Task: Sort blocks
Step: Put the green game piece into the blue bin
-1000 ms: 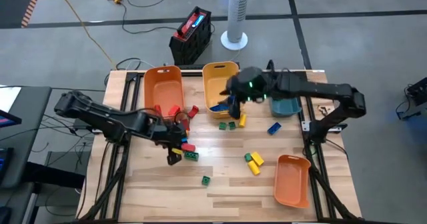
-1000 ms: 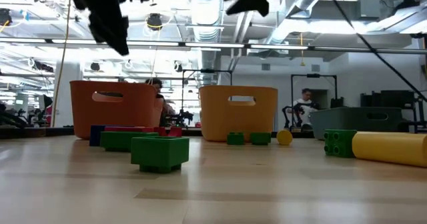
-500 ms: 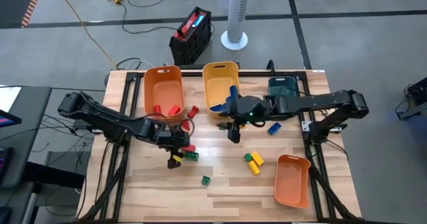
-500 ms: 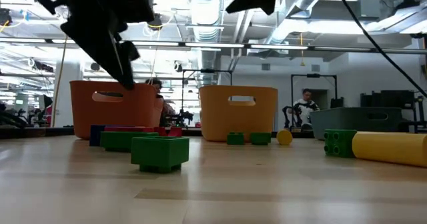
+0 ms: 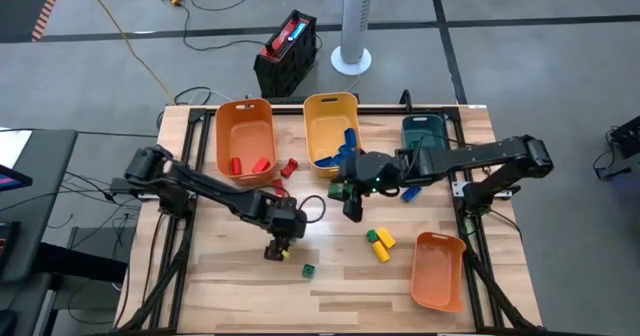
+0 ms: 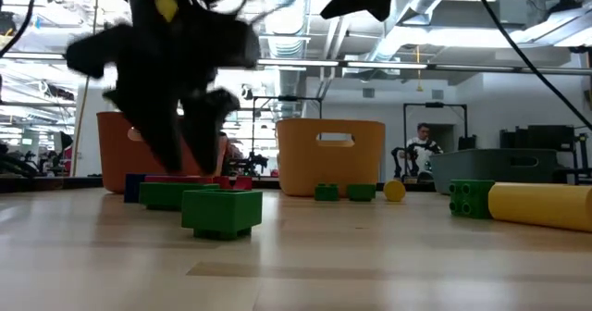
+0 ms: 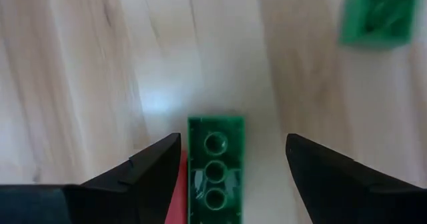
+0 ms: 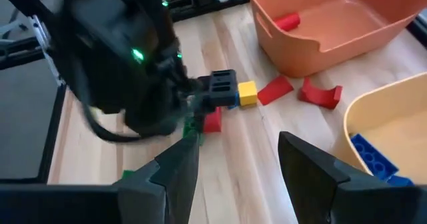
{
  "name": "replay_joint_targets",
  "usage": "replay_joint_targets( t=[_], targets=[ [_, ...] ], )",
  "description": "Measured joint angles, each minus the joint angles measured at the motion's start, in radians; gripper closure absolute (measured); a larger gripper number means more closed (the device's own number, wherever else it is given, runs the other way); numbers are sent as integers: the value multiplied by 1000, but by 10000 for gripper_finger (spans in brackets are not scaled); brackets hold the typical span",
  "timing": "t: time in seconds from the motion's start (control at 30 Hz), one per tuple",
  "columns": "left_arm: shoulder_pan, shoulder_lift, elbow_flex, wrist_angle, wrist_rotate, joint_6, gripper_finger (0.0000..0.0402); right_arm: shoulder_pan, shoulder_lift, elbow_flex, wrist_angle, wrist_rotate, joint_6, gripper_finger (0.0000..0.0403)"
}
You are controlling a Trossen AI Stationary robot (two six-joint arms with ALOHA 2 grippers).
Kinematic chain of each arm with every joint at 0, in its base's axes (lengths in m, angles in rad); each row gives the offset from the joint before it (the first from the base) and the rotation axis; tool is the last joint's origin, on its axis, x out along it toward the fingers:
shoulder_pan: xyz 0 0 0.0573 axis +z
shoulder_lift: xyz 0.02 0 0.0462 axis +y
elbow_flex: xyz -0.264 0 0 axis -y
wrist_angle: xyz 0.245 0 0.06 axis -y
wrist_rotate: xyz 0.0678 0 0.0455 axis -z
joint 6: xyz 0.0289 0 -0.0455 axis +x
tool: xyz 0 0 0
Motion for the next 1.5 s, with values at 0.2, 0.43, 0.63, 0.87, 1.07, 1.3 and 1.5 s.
replay_joint_targets(
  t=[0.2,0.43,0.63,0.87,1.07,1.3,1.5],
  targets=[
    [-1,58,11,-7,-38,8,135,30,0,0,-4,29,14,186],
    [-1,59,11,-15,-32,14,150,42,0,0,-18,36,24,187],
    [0,59,7,-9,-16,10,200,40,0,0,-23,42,24,200],
    [0,58,7,-9,-14,-48,280,41,-5,0,-29,42,23,215],
    [1,57,18,-20,-14,-114,281,28,-94,0,-88,58,7,220],
    [7,-8,95,-27,-100,-139,272,-18,-238,0,-158,66,20,221],
    [49,-83,166,2,-149,-166,270,-28,-303,0,-187,90,24,221]
  ],
)
